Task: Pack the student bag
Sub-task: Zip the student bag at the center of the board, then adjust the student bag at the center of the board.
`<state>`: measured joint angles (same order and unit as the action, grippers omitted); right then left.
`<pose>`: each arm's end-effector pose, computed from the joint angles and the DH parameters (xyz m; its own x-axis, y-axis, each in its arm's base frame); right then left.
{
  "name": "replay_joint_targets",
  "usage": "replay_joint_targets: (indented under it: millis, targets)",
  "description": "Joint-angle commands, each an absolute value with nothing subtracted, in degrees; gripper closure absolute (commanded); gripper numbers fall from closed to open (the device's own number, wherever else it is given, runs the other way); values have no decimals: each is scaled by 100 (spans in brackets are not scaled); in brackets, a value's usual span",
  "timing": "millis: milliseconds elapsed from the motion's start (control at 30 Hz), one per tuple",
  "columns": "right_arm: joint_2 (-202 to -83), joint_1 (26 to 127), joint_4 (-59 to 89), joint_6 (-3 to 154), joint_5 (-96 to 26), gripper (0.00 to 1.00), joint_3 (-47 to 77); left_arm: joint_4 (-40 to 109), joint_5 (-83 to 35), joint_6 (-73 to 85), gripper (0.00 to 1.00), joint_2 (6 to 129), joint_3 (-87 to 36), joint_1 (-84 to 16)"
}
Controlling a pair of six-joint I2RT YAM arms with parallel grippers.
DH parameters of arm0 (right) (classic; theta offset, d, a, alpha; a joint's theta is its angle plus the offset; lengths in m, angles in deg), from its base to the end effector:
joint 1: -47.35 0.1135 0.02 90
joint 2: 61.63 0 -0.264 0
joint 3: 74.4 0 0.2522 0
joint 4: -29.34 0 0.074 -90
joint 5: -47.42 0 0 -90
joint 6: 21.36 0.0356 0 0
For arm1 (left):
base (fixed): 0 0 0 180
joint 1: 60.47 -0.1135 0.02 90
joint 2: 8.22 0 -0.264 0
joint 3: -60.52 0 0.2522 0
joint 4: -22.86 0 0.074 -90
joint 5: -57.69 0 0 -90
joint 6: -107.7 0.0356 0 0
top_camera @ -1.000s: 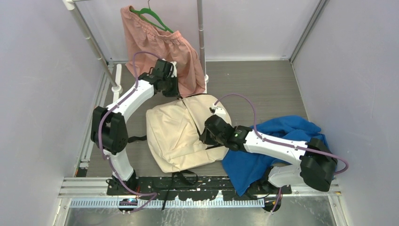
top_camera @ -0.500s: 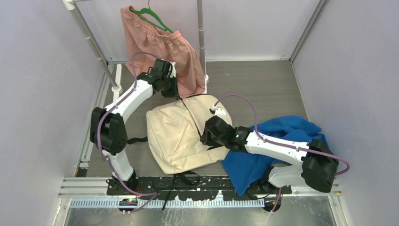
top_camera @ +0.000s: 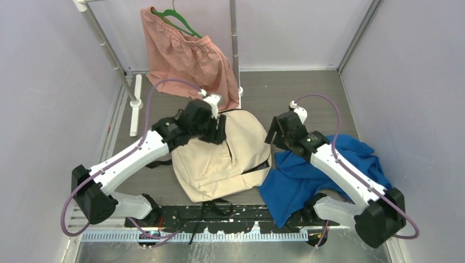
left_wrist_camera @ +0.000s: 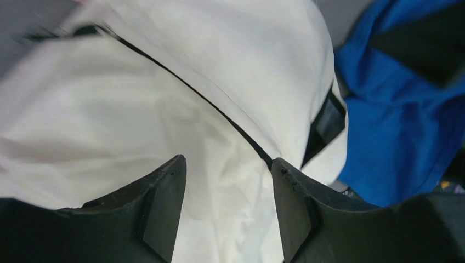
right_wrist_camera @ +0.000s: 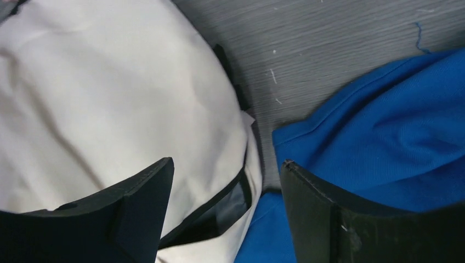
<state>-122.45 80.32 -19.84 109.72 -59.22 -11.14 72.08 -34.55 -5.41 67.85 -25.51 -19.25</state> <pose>0.1879 0.1097 0.2760 -0.6950 0.2996 -0.6536 0.1325 0.9468 0.2931 0.2188 -0.1898 0.3440 -0.6873 0.0807 -0.7219 0.3978 0.8733 -0.2812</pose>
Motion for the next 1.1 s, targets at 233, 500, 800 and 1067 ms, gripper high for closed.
replay_joint_targets:
  millis: [233, 500, 800, 1067]
  targets:
    - [-14083, 7185, -835, 10581, -3413, 36, -1318, 7107, -4261, -1929, 41, 6825, -1328, 296]
    - [-13441, 7367, -1009, 10587, -3587, 99, -1393, 7127, -4733, -2287, 42, 6028, -515, 360]
    - [-12744, 8667, -1494, 10604, -3629, 99, -715, 7660, -5111, -2233, 40, 5709, -382, 354]
    - [-11587, 8837, -1204, 10602, -4417, 99, -694, 7526, -4570, -1514, 37, 5664, -559, 411]
